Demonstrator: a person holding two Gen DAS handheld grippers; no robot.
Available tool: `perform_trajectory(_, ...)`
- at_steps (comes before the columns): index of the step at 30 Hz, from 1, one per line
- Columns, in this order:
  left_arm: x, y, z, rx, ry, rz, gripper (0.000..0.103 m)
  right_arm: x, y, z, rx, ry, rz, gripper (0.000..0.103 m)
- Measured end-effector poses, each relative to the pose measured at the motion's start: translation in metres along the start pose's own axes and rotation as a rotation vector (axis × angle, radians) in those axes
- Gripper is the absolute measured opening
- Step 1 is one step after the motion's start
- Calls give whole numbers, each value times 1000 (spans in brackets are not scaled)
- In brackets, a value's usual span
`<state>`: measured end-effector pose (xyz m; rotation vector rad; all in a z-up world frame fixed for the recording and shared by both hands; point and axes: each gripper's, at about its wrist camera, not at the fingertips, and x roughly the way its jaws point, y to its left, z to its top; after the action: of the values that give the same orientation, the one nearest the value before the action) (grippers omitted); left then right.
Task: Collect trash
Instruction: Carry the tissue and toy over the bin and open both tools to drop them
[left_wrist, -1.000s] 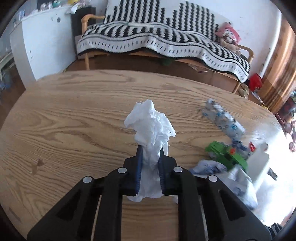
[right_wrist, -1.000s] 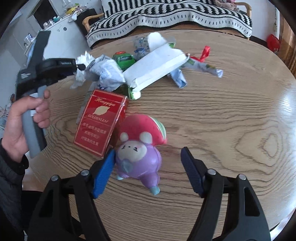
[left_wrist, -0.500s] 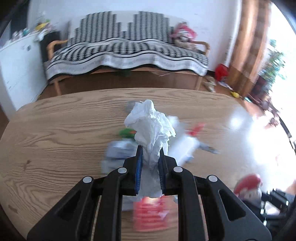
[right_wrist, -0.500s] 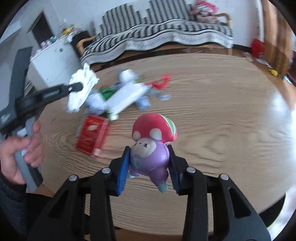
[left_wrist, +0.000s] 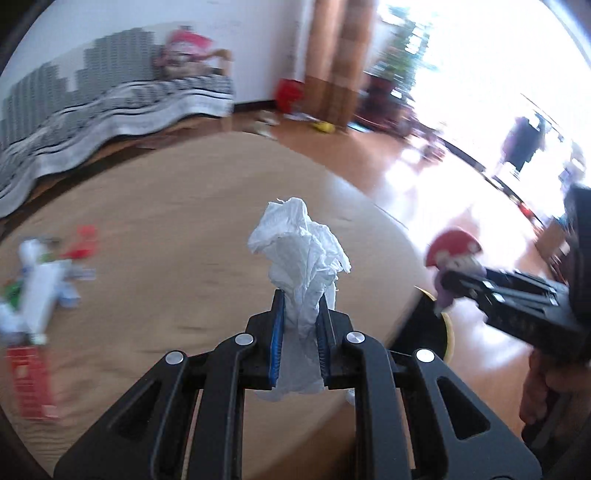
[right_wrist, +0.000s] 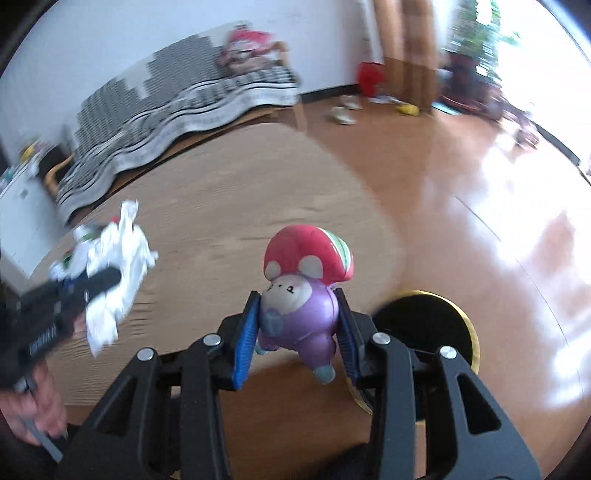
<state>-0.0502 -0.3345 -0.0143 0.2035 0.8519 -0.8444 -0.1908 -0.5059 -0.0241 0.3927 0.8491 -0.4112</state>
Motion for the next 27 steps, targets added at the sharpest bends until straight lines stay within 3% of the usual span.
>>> perform_trajectory(5,48,-76,-15,81,66,-123,15,-2,-80,-16,119,34,-74,39)
perform_trajectory(10,94,-135,-33,153,131,-198,15,3,-126,-34,194,75,-111,39)
perform_trajectory(14,119,-155,-41,183,167,-229,15,3,-153,-43,243,88,-119,39)
perform_trajectory(21,146,-171,-44,198,194,-251,16,3,-157,-41,265,91,-125,39)
perform_trajectory(23,148,-177,-45,206,194,-252,24,1,-160,-42,271,88,-127,39)
perform_trajectory(27,147,-176,-40,189,179,-255,53,0,-163,-43,275,87,-132,39)
